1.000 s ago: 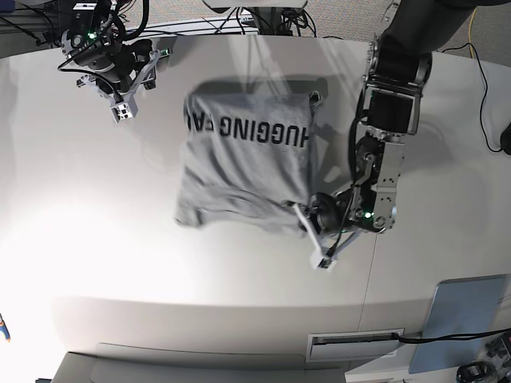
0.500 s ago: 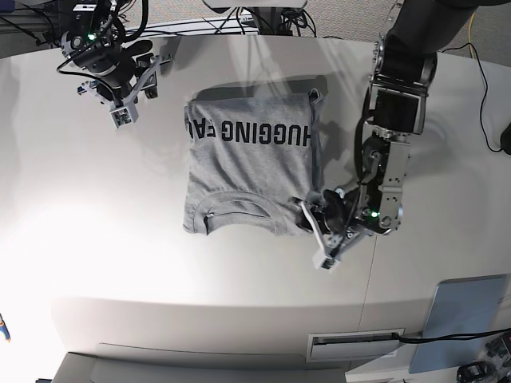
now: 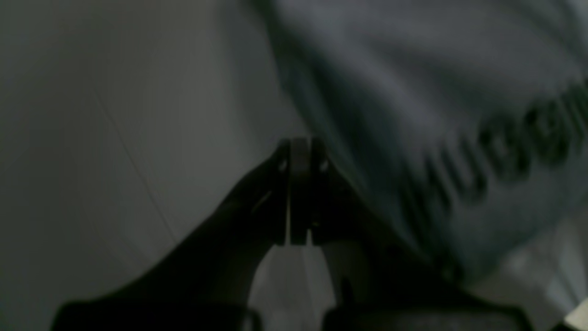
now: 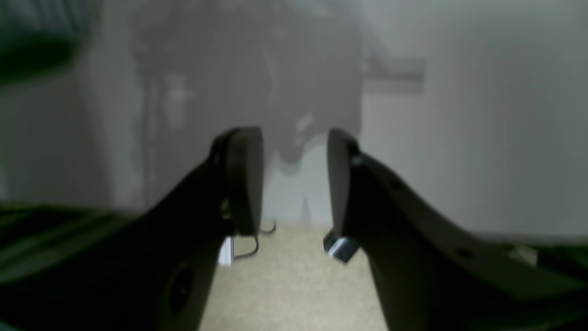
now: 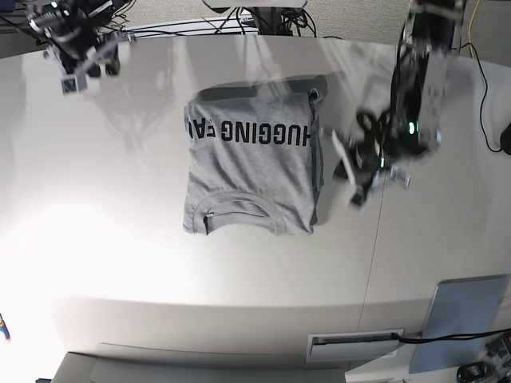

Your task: Fold the T-shirt properly

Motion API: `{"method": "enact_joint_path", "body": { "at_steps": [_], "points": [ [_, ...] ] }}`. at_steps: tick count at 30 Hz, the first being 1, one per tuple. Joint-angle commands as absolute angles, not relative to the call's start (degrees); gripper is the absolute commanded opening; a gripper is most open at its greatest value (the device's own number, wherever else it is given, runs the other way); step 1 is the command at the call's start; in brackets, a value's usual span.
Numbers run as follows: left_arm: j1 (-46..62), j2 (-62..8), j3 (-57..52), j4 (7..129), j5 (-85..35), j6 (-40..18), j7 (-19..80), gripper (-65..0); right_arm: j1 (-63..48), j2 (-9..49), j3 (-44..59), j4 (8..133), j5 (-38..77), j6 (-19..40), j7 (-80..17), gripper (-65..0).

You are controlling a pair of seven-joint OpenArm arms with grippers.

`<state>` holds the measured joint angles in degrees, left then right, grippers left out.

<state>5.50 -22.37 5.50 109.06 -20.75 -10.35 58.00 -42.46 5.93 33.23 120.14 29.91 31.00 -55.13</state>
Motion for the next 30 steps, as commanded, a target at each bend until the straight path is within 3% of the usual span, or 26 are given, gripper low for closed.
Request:
{"method": "enact_joint_path", "body": {
  "at_steps": [1, 8, 18, 25, 30],
  "points": [
    [7.1, -22.7, 4.2, 111.9, -20.6, -9.6, 56.9, -65.0, -44.2, 6.5, 35.1, 121.2, 31.4, 31.5, -54.2, -41.9],
    [27.1, -22.7, -7.8, 120.0, -25.6, -10.3, 53.8, -65.0, -53.3, 6.5, 41.7, 121.2, 36.6, 34.0, -57.6, -41.9],
    [52.2, -22.2, -16.1, 116.9, -27.1, -10.6, 40.7, -65.0, -56.5, 6.5, 41.6, 120.0, 31.9, 34.9, -66.8, -41.9],
    [56.0, -16.8, -16.0, 103.2, -26.0, -22.9, 40.3, -65.0, -56.0, 6.5, 41.6, 105.7, 28.9, 37.1, -61.2, -41.9],
    [50.8, -15.1, -15.9, 86.2, -25.7, -26.9, 38.3, -65.0, -51.9, 6.7, 41.6, 90.8, 21.2, 37.7, -55.3, -41.9]
  ]
}}
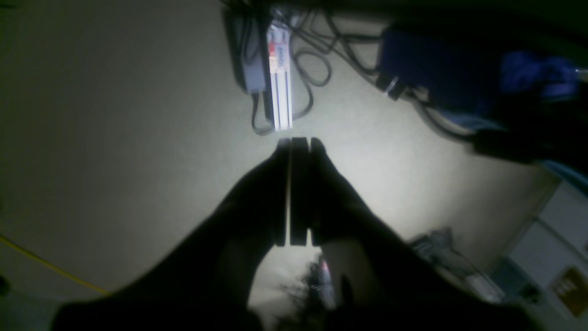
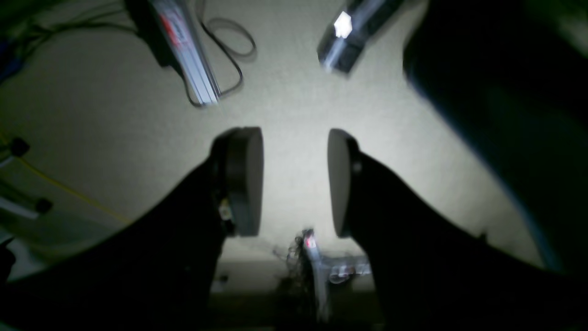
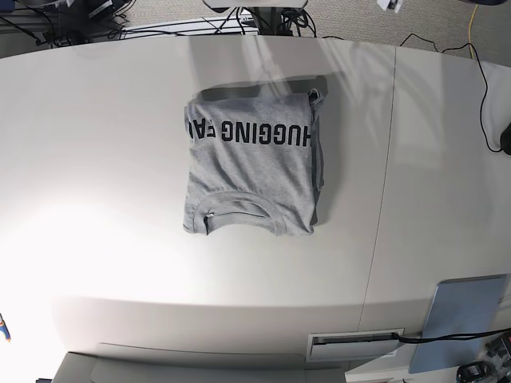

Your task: Fold the T-shirt properly

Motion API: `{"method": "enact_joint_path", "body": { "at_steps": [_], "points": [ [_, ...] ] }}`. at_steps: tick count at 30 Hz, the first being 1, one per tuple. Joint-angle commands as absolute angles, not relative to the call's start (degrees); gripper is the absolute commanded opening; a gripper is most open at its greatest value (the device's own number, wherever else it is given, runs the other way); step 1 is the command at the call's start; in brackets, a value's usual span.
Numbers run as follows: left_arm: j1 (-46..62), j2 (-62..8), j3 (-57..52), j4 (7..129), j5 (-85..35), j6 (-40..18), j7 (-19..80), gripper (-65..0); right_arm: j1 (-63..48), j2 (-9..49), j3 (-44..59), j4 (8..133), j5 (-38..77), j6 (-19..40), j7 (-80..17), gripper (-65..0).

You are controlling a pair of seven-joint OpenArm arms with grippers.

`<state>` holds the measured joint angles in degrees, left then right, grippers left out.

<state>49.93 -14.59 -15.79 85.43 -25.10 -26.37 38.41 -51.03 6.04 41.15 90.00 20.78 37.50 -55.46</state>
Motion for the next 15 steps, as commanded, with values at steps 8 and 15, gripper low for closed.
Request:
{"method": "enact_joint_path", "body": {
  "at_steps": [8, 15],
  "points": [
    [37.0, -15.1, -15.9, 57.6, -19.0, -27.1, 31.1, -44.1, -39.7, 11.2, 41.6, 64.9, 13.3, 39.3, -45.9, -41.9],
    [24.8, -14.9, -15.9, 37.1, -15.3, -27.1, 22.7, -42.6, -27.6, 15.8, 41.6, 44.5, 5.2, 39.7, -33.1, -41.9]
  ]
}}
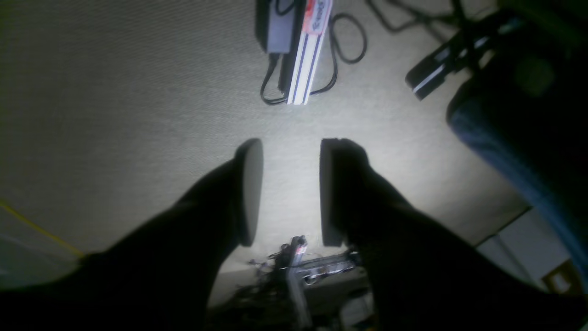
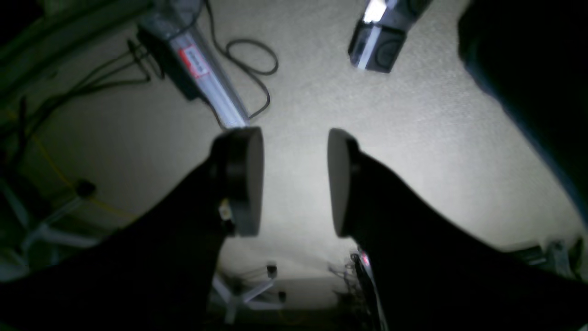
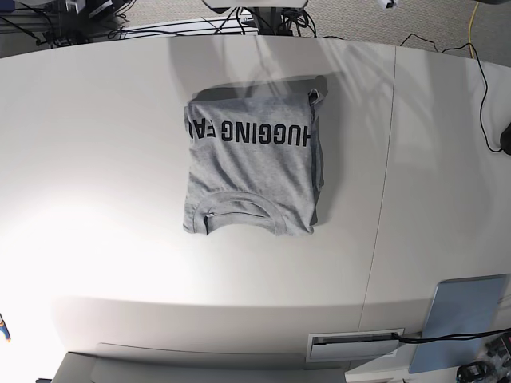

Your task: Fold the T-shirt properly

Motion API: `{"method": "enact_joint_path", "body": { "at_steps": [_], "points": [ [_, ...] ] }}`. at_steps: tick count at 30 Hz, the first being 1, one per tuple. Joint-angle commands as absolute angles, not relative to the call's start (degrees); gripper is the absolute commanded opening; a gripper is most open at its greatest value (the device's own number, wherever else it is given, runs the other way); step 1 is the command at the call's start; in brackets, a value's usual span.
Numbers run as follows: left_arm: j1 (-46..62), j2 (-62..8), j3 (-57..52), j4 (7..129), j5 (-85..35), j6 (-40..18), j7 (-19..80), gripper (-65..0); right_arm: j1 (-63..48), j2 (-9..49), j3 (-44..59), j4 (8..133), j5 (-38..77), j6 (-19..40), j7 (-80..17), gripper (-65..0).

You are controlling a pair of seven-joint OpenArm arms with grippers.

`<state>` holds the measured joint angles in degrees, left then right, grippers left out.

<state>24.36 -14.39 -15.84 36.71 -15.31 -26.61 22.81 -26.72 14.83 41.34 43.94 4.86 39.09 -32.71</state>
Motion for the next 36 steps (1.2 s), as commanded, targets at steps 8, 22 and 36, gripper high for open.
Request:
{"method": "enact_joint_path", "body": {
  "at_steps": [8, 22, 36],
  "points": [
    [14.5, -11.6, -15.9, 27.6, -10.0, -25.8, 19.3, -42.7, -17.3, 15.9, 41.0, 31.2, -5.5, 39.6, -21.8, -41.9],
    [7.6, -7.4, -15.9, 17.8, -4.3, -18.5, 13.0, -43.5, -12.5, 15.9, 10.3, 26.5, -1.5, 27.0, -19.0, -41.9],
    [6.6, -7.0, -15.9, 17.8, -2.4, -17.8, 11.4, -44.8, -12.5, 15.4, 6.8, 26.5, 2.5, 21.5, -18.5, -41.9]
  ]
}}
